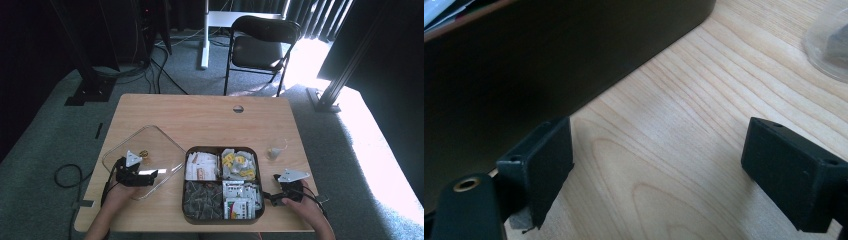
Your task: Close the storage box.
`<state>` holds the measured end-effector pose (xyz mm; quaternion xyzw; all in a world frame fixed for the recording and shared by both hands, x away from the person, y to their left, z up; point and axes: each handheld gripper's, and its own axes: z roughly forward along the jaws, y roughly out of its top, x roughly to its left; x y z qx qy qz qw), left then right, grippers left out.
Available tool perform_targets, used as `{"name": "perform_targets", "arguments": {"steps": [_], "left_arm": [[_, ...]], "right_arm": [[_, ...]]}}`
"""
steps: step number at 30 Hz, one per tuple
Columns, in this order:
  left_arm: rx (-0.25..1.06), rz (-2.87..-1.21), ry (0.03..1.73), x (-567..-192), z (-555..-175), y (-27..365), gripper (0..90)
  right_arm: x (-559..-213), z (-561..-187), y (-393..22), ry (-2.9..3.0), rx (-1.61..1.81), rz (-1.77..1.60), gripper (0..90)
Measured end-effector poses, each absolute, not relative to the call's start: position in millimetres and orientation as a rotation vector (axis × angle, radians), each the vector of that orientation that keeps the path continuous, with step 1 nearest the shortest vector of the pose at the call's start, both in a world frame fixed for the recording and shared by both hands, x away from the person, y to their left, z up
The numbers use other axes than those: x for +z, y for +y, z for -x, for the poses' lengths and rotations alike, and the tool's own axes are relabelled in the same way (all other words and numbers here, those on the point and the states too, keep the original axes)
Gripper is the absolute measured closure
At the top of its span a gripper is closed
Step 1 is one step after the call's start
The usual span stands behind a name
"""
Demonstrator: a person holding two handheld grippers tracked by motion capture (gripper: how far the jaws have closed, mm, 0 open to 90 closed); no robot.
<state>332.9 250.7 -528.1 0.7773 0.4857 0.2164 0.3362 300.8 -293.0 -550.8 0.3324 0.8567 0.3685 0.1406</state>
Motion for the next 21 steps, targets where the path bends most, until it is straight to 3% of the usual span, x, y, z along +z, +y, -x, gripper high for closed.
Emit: {"name": "perform_targets", "arguments": {"steps": [16,17,21], "left_arm": [[0.600,-1.973,1.340,-525.4,-360.8,252.6,7.7],[0.609,-1.970,1.344,-525.6,-361.9,252.4,15.0],[0.614,-1.990,1.376,-527.3,-369.4,251.4,20.0]], "right_arm": [[-550.8,-300.8,-293.0,2.475,1.064,-0.960,12.6],[-550.8,-300.8,-293.1,2.475,1.064,-0.960,12.6],[-550.8,-300.8,-293.0,2.475,1.065,-0.961,12.6]]}}
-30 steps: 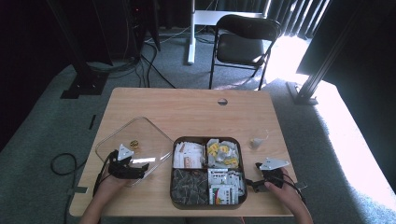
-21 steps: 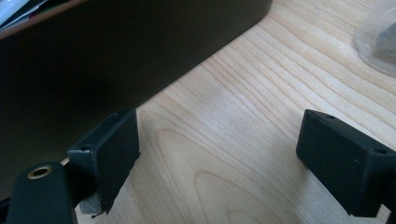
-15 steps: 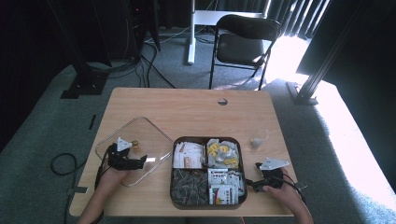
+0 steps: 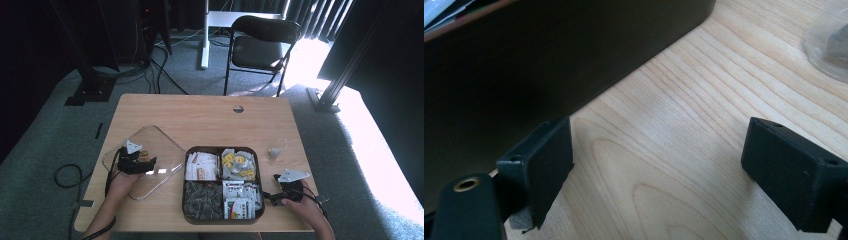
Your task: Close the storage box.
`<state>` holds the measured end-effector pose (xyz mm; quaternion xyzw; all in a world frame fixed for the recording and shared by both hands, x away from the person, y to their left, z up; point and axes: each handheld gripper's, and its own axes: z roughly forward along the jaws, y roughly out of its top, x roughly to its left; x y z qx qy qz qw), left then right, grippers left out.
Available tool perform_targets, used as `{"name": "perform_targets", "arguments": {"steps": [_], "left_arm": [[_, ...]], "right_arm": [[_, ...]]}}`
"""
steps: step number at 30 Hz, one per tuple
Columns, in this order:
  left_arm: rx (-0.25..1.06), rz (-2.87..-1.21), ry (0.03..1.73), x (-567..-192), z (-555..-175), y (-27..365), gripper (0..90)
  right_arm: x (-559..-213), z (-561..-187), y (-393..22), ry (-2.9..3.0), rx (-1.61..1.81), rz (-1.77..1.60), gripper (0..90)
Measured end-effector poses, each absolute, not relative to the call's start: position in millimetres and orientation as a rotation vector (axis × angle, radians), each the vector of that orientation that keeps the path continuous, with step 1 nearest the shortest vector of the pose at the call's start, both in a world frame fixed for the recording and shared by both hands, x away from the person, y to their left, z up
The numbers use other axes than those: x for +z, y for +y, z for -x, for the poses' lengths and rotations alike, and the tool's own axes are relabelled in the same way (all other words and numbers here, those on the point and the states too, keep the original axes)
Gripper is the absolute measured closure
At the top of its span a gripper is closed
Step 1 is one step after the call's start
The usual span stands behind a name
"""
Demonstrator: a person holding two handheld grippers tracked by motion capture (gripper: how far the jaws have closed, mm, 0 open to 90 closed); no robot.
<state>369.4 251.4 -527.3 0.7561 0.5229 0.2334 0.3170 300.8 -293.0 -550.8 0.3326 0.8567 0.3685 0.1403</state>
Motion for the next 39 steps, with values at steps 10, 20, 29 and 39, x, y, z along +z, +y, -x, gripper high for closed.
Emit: {"name": "perform_targets", "arguments": {"steps": [10,20,29,39], "left_arm": [[0.607,-1.983,1.372,-525.5,-379.8,250.6,33.7],[0.581,-1.985,1.418,-528.0,-386.1,254.4,38.9],[0.577,-1.974,1.411,-530.2,-386.2,257.5,52.2],[0.580,-1.990,1.395,-529.4,-382.4,255.2,58.7]], "right_arm": [[-550.8,-300.9,-293.1,2.475,1.065,-0.960,12.6],[-550.8,-300.9,-293.2,2.475,1.065,-0.960,12.6],[-550.8,-301.0,-293.3,2.475,1.068,-0.962,12.6],[-550.8,-300.9,-293.2,2.475,1.066,-0.961,12.6]]}}
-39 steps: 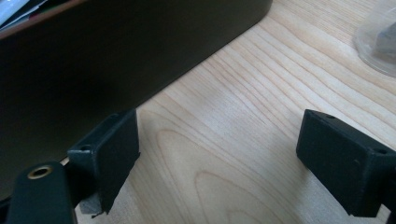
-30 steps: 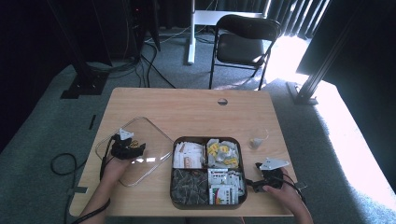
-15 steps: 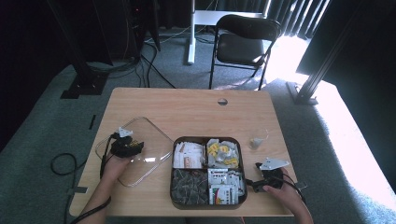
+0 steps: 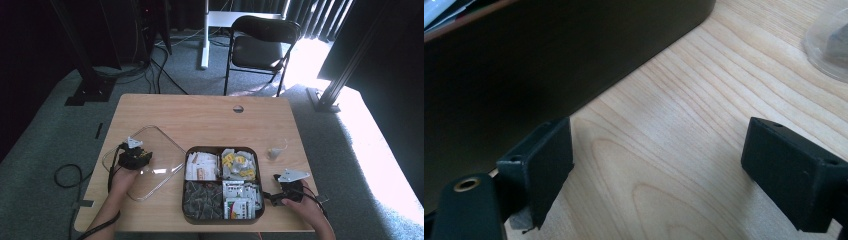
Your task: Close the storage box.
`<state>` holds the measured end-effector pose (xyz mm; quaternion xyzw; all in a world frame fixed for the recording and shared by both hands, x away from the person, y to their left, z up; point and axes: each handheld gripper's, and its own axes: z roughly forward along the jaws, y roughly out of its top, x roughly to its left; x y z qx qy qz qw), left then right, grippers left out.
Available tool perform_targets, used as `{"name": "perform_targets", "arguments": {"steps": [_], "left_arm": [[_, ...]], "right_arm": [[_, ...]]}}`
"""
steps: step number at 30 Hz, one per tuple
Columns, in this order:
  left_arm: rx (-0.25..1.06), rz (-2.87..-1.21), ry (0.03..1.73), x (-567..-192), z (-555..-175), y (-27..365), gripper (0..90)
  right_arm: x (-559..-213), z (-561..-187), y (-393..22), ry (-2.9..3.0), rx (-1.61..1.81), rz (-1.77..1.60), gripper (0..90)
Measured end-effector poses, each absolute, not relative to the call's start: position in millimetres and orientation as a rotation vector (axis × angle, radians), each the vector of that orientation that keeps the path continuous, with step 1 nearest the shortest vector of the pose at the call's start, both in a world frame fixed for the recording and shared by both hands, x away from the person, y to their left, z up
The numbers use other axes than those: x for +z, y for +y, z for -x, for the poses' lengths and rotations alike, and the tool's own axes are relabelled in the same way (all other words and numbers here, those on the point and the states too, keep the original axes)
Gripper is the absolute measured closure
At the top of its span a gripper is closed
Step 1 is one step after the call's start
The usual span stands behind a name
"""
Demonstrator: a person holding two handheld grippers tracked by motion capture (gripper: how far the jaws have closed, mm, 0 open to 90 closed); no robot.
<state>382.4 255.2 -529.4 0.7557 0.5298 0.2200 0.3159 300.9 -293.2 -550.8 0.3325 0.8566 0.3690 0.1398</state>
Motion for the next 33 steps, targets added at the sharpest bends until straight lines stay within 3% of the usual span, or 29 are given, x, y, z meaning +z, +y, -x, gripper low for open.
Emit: {"name": "perform_targets", "arguments": {"steps": [18,33], "left_arm": [[0.533,-1.905,1.383,-507.1,-370.0,266.0,59.0],[0.569,-1.865,1.332,-475.8,-364.6,268.1,59.0]], "right_arm": [[-550.8,-300.9,-293.1,2.475,1.065,-0.961,12.6],[-550.8,-300.9,-293.1,2.475,1.065,-0.961,12.6]]}}
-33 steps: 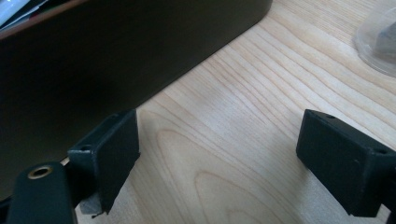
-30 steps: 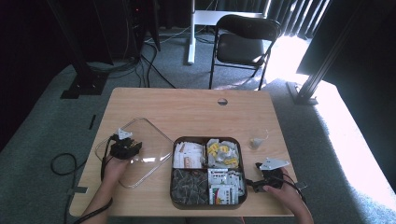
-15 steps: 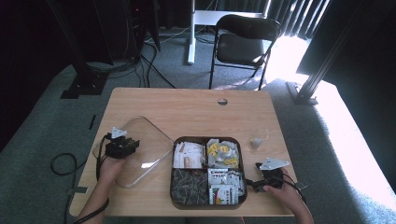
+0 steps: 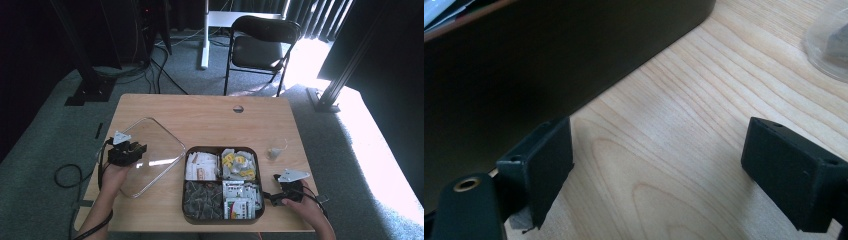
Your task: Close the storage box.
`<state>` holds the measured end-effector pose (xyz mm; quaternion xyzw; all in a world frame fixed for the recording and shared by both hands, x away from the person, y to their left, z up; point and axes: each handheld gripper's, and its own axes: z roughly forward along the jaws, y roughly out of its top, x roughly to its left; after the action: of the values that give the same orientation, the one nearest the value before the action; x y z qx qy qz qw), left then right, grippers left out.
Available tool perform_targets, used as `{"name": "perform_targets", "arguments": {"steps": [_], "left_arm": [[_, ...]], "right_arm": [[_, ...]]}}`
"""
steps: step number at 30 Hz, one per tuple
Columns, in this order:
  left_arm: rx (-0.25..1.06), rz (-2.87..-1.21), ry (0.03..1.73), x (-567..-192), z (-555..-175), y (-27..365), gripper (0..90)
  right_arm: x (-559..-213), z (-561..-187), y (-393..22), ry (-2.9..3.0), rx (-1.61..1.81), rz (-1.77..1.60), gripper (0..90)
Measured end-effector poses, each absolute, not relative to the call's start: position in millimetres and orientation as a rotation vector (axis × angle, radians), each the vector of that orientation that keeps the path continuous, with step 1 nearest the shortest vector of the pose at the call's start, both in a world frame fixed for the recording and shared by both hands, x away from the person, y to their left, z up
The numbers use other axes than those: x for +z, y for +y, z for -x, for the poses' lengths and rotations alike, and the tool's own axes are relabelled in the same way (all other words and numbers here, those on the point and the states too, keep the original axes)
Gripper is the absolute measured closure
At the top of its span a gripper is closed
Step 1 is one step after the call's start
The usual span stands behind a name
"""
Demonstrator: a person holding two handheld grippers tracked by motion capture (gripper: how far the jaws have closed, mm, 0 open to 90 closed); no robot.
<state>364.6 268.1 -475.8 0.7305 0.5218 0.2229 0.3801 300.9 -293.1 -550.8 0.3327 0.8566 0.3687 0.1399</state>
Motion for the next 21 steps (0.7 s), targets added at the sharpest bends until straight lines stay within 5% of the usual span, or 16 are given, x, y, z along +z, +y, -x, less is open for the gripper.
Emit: {"name": "perform_targets", "arguments": {"steps": [21], "left_arm": [[0.476,-1.973,1.100,-453.3,-355.4,218.3,58.9]], "right_arm": [[-550.8,-300.9,-293.1,2.475,1.065,-0.961,12.6]]}}
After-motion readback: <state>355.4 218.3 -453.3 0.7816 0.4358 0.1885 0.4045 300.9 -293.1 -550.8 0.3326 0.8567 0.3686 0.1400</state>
